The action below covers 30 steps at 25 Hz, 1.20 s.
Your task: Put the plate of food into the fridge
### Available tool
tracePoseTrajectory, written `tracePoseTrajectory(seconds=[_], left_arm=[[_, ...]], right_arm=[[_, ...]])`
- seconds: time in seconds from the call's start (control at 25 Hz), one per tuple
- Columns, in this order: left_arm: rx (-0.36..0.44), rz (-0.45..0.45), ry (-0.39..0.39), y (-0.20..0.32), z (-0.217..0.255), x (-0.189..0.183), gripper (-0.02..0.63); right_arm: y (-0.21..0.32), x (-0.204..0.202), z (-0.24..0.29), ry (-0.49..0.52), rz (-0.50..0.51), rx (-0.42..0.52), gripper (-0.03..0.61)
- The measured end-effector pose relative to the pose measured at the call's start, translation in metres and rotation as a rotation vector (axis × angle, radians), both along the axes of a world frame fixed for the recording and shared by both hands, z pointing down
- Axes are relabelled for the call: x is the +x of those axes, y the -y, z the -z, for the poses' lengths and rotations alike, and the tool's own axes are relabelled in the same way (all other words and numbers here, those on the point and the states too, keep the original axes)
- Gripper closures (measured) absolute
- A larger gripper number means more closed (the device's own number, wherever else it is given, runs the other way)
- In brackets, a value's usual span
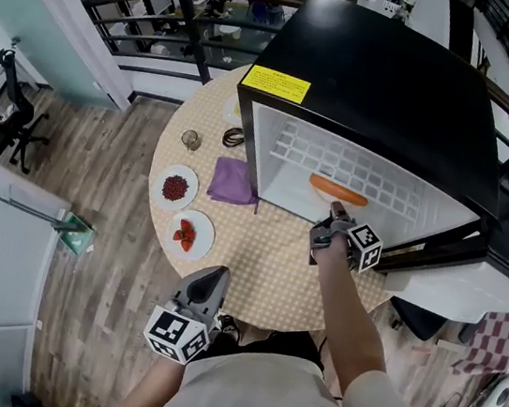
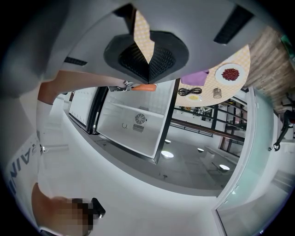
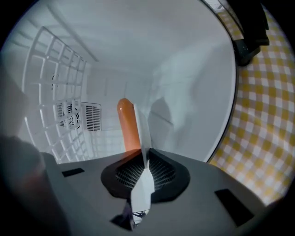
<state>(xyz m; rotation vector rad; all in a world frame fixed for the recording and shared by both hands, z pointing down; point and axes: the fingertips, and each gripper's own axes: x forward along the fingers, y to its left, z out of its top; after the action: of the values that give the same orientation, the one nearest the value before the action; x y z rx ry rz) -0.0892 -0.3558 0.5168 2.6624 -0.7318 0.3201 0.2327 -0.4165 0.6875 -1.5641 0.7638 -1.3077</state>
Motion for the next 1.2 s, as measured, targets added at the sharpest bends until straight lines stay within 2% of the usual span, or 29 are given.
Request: tracePoseTrajectory(seconds=[0.16, 0.28, 0.52, 0.6, 0.72, 0.92, 1.08, 1.2], left_arm=[[-0.003, -0.002, -0.011, 0.002, 0.001, -0.006, 0.604], [-0.005, -0.017, -0.019, -0.001, 0.0, -0.008, 0.604], [-0.009, -0.032, -0.005, -0.003, -0.006, -0.011, 0.604], [-0.016, -0.032, 0.001, -0.003, -0.009, -0.013, 0.604], [-0.024, -0.029, 0.007, -0.004, -0.012, -0.015, 0.604], [-0.002, -0.032, 0.027, -0.005, -0.013, -0.019, 0.604], [-0.01, -0.033, 0.015, -0.004, -0.013, -0.02, 0.604], [-0.014, -0.038, 0.002, -0.003, -0.012, -0.018, 0.604]], right_arm=[[0.006, 0.004, 0.0, -0.018, -0.014, -0.005, 0.538], [0.009, 0.005, 0.005, -0.079, 0.031, -0.02, 0.519], [0.016, -0.008, 0.002, -0.258, 0.259, -0.132, 0.485], [0.017, -0.011, 0.002, -0.297, 0.312, -0.147, 0.451], [0.017, -0.017, 0.004, -0.361, 0.409, -0.171, 0.438], [0.007, -0.028, -0.005, -0.528, 0.602, -0.326, 0.428], [-0.007, -0.032, -0.011, -0.612, 0.67, -0.417, 0.428], [-0.021, -0.038, -0.006, -0.653, 0.691, -0.427, 0.43]])
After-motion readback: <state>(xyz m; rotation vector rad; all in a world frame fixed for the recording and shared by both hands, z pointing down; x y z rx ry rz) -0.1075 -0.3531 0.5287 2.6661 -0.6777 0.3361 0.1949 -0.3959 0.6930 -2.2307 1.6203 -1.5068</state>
